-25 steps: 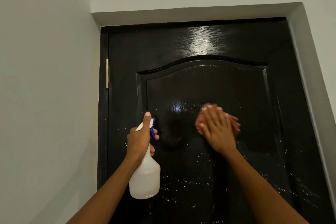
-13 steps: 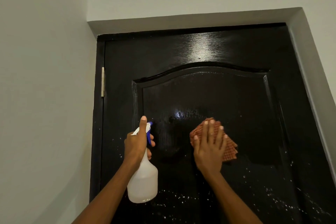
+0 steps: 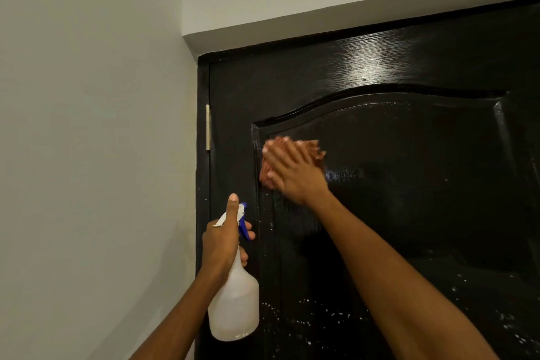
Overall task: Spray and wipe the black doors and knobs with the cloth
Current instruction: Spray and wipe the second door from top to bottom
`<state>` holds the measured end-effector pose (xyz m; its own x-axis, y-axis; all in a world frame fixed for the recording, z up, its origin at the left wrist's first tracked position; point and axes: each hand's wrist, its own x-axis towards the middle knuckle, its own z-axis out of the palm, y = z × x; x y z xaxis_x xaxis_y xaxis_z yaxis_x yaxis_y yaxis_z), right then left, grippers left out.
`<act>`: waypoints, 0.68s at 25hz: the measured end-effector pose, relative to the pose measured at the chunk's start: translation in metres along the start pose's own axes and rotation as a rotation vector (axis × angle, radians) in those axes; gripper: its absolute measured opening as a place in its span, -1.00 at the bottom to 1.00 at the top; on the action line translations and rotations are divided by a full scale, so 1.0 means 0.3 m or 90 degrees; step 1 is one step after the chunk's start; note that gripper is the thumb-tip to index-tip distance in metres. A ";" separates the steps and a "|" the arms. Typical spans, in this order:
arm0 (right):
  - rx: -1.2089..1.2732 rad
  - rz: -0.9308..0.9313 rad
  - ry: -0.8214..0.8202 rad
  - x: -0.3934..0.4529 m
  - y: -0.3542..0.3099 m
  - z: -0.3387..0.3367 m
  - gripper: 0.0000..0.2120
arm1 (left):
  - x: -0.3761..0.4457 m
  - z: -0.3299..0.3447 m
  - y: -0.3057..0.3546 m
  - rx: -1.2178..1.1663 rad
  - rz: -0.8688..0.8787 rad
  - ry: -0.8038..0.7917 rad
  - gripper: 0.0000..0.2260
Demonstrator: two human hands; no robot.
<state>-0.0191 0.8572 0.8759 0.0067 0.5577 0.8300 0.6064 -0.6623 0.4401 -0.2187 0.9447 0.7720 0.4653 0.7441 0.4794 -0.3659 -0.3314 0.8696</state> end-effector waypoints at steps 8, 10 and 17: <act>0.042 0.011 0.000 -0.273 -0.255 0.148 -0.36 | -0.002 -0.090 -0.054 0.035 -0.019 0.010 -0.33; 0.040 -0.061 -0.009 -0.442 -0.299 0.196 -0.36 | -0.014 -0.097 -0.048 0.035 -0.016 0.002 -0.33; 0.010 -0.117 -0.076 -0.259 -0.131 0.077 -0.40 | -0.031 -0.095 0.035 0.018 0.007 -0.034 -0.37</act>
<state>-0.0251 0.8514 0.7861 -0.0120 0.7242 0.6895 0.6178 -0.5368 0.5746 -0.2497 0.9507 0.7733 0.5037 0.7088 0.4939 -0.3482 -0.3566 0.8669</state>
